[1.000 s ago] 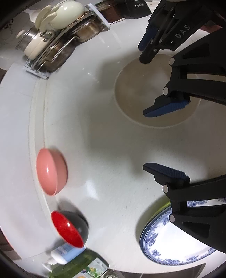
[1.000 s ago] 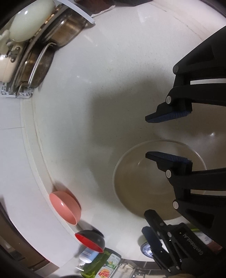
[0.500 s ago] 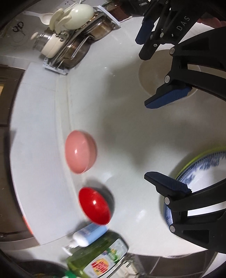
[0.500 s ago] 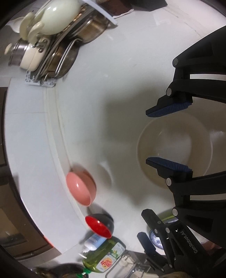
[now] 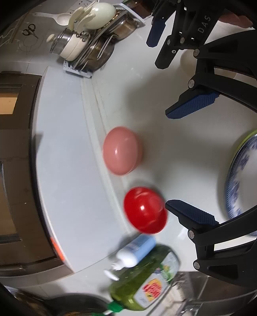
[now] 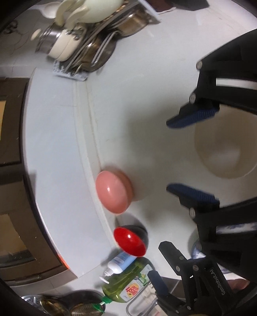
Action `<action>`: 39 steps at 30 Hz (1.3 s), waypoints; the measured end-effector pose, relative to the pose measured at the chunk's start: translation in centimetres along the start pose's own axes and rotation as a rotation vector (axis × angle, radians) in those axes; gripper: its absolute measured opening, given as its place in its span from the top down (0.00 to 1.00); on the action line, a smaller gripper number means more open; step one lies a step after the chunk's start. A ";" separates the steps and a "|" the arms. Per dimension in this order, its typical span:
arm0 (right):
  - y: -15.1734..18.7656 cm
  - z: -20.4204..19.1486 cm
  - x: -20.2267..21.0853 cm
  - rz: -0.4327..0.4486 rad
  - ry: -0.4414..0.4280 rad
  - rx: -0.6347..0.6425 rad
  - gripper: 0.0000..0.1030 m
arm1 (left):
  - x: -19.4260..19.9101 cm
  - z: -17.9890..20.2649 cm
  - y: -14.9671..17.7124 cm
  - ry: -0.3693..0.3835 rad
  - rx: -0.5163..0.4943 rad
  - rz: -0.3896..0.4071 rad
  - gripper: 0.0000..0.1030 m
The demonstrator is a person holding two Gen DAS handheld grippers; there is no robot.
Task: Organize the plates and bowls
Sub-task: 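Move both tools to the pink bowl beside the red bowl, then close both tools together on the pink bowl's rim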
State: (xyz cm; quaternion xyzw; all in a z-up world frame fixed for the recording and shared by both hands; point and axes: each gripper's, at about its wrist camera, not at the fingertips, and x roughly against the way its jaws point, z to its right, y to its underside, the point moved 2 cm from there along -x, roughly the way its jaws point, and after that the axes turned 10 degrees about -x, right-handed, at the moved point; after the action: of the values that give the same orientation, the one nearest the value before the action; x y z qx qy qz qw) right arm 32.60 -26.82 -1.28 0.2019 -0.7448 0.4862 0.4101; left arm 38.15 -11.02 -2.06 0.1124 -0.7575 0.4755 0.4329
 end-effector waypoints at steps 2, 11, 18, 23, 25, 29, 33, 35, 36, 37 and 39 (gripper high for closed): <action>-0.8 -0.7 -0.4 0.001 -0.011 -0.003 0.39 | -0.3 -0.8 -0.8 -0.002 -0.011 0.004 0.18; -5.2 -3.3 -2.9 0.011 -0.007 -0.003 0.39 | -2.6 -3.9 -4.7 -0.028 -0.055 0.032 0.18; -7.9 -4.2 -5.5 0.014 -0.019 -0.031 0.39 | -5.2 -5.3 -7.4 -0.016 -0.080 0.058 0.19; -9.5 -4.9 -8.1 0.000 -0.017 -0.044 0.39 | -8.4 -5.4 -8.8 -0.001 -0.115 0.027 0.19; -9.9 -5.2 -9.2 -0.014 -0.016 -0.046 0.39 | -9.8 -5.2 -9.2 0.013 -0.113 0.004 0.21; -10.5 -5.2 -11.4 -0.055 -0.021 -0.077 0.39 | -12.3 -5.2 -9.5 0.049 -0.114 -0.041 0.26; -10.9 -5.2 -13.1 -0.088 -0.024 -0.102 0.40 | -14.8 -5.1 -9.7 0.081 -0.113 -0.080 0.33; -10.9 -5.0 -14.0 -0.108 -0.022 -0.114 0.40 | -15.7 -4.9 -9.7 0.102 -0.108 -0.101 0.36; -10.9 -4.9 -14.4 -0.116 -0.023 -0.119 0.40 | -16.3 -4.8 -9.7 0.112 -0.107 -0.114 0.39; -11.0 -4.8 -14.8 -0.128 -0.022 -0.126 0.41 | -16.9 -4.7 -9.6 0.117 -0.103 -0.129 0.41; -10.9 -4.7 -15.8 -0.157 -0.026 -0.144 0.47 | -17.9 -4.6 -9.6 0.122 -0.095 -0.149 0.46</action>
State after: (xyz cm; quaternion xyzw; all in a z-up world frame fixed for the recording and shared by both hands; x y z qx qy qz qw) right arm 51.40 -29.06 -7.03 0.2357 -0.7650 0.3952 0.4507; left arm 56.98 -16.57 -8.89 0.1185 -0.7411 0.4115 0.5171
